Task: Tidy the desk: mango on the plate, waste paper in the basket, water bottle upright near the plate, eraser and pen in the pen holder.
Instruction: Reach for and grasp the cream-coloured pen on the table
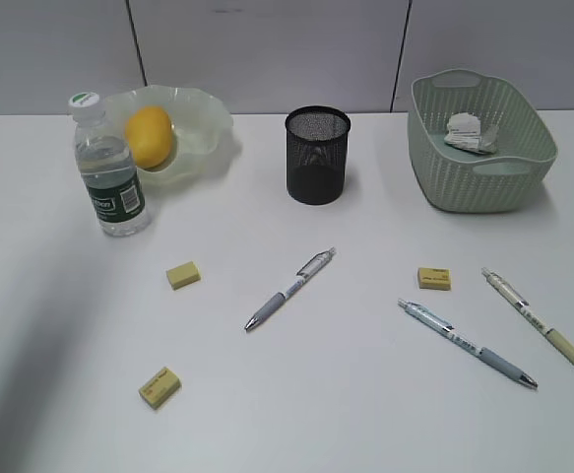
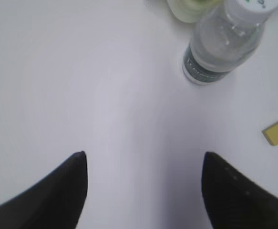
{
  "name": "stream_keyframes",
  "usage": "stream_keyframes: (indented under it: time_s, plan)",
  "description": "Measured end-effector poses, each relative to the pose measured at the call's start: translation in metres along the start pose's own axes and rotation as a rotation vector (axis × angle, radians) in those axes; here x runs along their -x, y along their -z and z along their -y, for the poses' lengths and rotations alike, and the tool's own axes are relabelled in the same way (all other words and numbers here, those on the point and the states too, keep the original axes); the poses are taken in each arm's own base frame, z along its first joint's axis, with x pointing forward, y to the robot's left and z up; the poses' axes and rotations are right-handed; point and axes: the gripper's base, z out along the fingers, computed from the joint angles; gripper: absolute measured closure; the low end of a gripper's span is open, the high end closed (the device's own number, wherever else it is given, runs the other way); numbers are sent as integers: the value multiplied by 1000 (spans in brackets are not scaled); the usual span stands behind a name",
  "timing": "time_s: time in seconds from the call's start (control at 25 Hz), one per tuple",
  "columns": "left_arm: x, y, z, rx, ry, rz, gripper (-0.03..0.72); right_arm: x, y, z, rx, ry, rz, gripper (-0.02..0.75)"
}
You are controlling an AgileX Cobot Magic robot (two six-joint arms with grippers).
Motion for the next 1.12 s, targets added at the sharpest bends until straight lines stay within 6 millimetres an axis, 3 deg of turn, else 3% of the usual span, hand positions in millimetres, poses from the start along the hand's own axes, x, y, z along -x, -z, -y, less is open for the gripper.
stream_keyframes:
  time_s: [0.2, 0.4, 0.8, 1.12]
  plan:
    - [-9, 7, 2, -35, -13, -101, 157, 0, 0, 0, 0, 0, 0, 316]
    - [-35, 41, 0, -73, -4, -100, 174, 0, 0, 0, 0, 0, 0, 316]
    - [-151, 122, -19, -103, 11, 126, 202, 0, 0, 0, 0, 0, 0, 316]
    - [-221, 137, -28, -108, 17, 298, 207, 0, 0, 0, 0, 0, 0, 316]
